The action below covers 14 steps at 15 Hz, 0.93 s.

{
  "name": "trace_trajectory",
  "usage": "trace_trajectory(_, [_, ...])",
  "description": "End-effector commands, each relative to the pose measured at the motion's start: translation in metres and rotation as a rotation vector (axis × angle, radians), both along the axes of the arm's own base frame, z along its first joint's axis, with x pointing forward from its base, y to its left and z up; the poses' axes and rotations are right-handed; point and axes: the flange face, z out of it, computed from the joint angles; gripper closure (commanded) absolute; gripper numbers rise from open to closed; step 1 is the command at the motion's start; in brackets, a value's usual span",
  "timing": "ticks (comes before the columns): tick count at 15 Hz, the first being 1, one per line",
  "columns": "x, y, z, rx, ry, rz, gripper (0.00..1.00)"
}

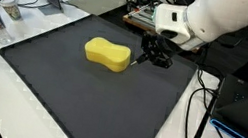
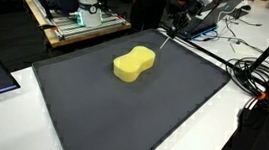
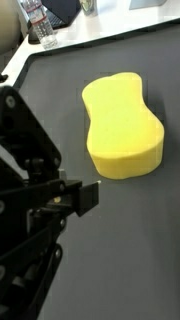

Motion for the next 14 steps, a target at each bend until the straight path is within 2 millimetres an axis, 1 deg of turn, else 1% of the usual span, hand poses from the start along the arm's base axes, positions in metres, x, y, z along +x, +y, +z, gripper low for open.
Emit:
trace_trajectory(1, [0.019, 0.007, -0.018, -0.106, -0.008, -0.019, 0.97])
trace_trajectory(5, [0.034, 0.007, -0.037, -0.15, -0.008, -0.05, 0.97])
trace_trajectory(7, [0.039, 0.006, -0.042, -0.163, 0.002, -0.06, 0.97])
trace_trajectory(9, [0.047, 0.002, -0.04, -0.134, 0.02, -0.073, 0.97])
trace_trajectory(11, [0.055, -0.007, -0.036, -0.087, 0.033, -0.092, 0.97])
trace_trajectory(12, [0.058, -0.012, -0.033, -0.067, 0.035, -0.105, 0.97])
trace_trajectory(14, [0.063, -0.028, -0.026, -0.023, 0.051, -0.136, 0.97])
